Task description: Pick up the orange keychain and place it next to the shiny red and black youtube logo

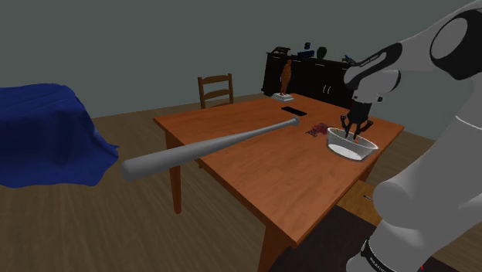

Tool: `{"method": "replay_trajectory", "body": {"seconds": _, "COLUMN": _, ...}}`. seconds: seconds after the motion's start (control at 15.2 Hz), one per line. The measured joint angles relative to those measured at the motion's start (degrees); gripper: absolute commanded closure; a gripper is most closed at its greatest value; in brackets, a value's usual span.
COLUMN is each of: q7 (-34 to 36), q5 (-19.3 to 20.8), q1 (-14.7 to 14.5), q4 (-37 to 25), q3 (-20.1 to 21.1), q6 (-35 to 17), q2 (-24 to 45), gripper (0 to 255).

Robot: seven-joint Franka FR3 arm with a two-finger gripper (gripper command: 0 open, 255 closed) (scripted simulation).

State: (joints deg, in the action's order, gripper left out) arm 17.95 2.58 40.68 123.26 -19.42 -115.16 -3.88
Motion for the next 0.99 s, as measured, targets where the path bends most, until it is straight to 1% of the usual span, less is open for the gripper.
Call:
{"method": "replay_trajectory", "body": {"seconds": 0.4, "q7": -7.84, "q5": -4.18, "q1": 3.14, "q4": -14.18, "q3": -2.77, "q6": 2.87, "q2": 11.96, "gripper": 255}}
{"method": "replay_trajectory", "body": {"seconds": 0.59, "q7": -11.22, "q5": -6.44, "q1": 5.34, "q4": -21.41, "q3": -3.50, "q6": 4.69, "q2": 17.80, "gripper": 255}}
{"method": "replay_trajectory", "body": {"seconds": 0.73, "q7": -13.46, "q5": -8.16, "q1": 7.28, "q4": -27.86, "q3": -3.75, "q6": 6.82, "q2": 22.43, "gripper": 255}}
{"method": "replay_trajectory", "body": {"seconds": 0.79, "q7": -14.29, "q5": -8.71, "q1": 8.02, "q4": -29.52, "q3": -3.81, "q6": 7.09, "q2": 23.93, "gripper": 255}}
{"method": "replay_trajectory", "body": {"seconds": 0.99, "q7": -15.18, "q5": -9.50, "q1": 8.76, "q4": -29.97, "q3": -3.70, "q6": 5.67, "q2": 25.98, "gripper": 255}}
